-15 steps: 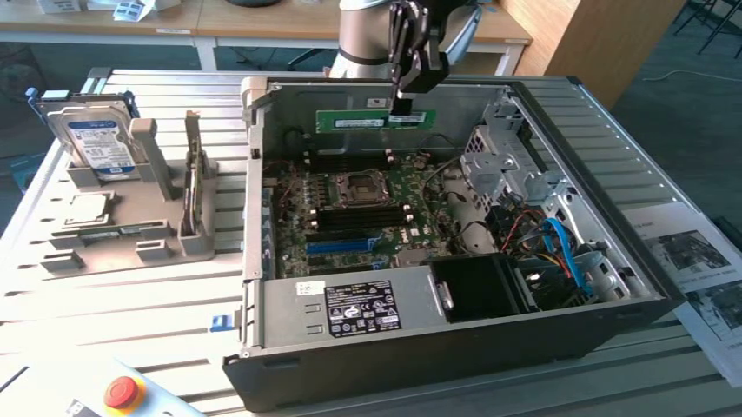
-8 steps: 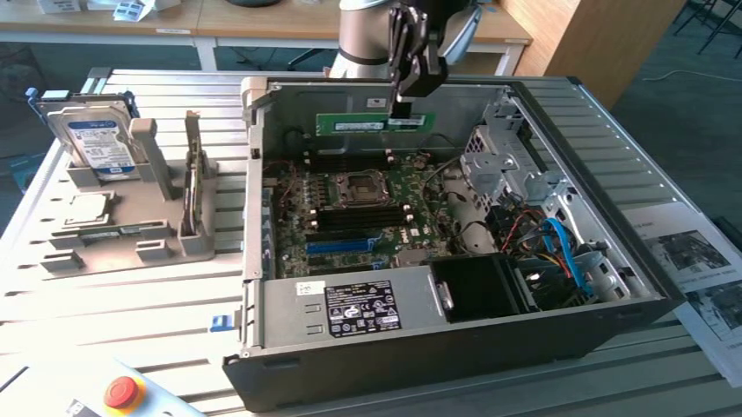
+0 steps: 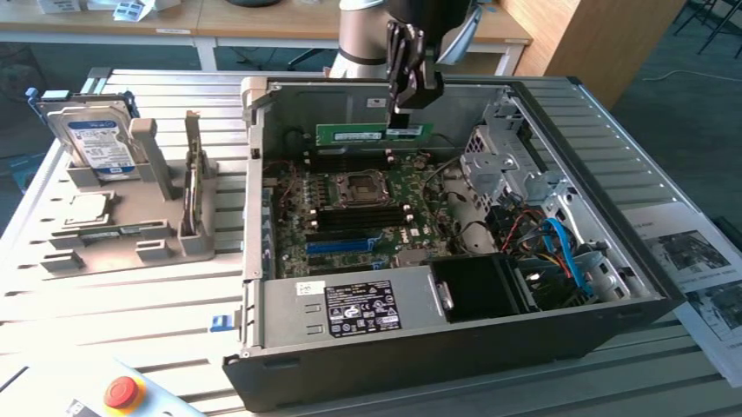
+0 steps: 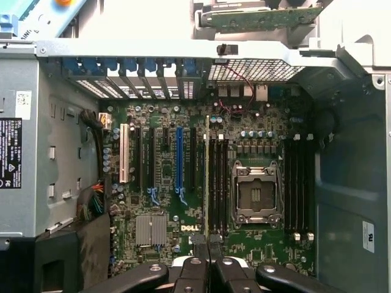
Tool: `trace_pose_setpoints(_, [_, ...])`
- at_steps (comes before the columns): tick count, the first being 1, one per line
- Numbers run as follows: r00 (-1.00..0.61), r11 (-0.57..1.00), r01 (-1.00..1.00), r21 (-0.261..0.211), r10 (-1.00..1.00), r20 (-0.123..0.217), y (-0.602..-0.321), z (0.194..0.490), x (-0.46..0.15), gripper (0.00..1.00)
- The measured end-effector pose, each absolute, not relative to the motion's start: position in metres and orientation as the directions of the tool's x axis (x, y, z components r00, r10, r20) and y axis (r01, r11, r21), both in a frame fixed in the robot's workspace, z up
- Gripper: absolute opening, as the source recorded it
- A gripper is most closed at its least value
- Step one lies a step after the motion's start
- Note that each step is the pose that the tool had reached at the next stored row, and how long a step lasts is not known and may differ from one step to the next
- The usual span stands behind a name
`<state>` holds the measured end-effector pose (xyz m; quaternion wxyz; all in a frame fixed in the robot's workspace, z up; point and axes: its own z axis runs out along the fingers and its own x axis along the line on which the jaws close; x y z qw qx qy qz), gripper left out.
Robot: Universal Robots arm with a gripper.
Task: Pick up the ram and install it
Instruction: 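Pick up the ram and move it above insertion slot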
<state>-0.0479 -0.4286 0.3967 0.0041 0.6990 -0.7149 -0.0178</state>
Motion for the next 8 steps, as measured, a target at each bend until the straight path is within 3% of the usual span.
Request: trace_pose_setpoints(8, [-0.023, 0.022, -0.999, 0.031, -1.000, -0.019, -0.4216, 0.3957, -0.0478, 0.11])
